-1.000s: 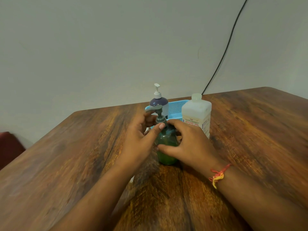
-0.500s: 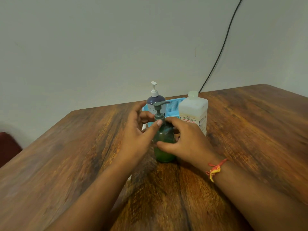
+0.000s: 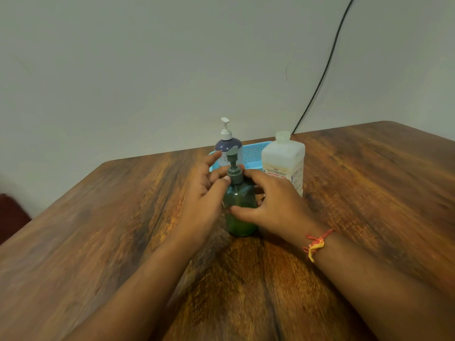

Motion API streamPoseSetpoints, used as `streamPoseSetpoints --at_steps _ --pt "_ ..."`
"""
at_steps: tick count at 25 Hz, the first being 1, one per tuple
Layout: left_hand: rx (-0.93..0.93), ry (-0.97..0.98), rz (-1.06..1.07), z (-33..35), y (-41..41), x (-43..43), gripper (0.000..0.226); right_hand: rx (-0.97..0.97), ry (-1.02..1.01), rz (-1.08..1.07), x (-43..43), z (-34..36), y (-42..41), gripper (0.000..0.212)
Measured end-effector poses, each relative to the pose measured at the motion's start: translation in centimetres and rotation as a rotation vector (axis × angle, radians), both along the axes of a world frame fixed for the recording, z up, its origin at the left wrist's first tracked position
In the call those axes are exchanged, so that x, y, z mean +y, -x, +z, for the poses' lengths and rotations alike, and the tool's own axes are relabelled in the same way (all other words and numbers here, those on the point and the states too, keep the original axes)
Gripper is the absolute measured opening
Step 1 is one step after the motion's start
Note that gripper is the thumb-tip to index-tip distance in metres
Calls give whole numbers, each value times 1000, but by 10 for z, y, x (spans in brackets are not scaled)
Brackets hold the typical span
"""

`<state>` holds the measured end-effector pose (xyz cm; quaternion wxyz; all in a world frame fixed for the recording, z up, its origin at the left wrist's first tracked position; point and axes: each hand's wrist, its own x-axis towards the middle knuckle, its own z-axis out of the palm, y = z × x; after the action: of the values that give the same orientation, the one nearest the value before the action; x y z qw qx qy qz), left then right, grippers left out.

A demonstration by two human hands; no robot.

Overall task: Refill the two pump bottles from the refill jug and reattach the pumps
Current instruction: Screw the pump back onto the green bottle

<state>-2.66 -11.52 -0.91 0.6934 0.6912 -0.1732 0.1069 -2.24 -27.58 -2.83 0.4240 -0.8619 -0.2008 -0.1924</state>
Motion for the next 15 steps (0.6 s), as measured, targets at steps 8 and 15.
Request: streamPoseSetpoints --at_steps 8,15 --pt "-37 -80 70 -4 -10 7 66 -2 -15 3 1 0 -1 67" --pt "6 -16 -30 -6 -6 2 51 10 -28 9 1 -2 -2 70"
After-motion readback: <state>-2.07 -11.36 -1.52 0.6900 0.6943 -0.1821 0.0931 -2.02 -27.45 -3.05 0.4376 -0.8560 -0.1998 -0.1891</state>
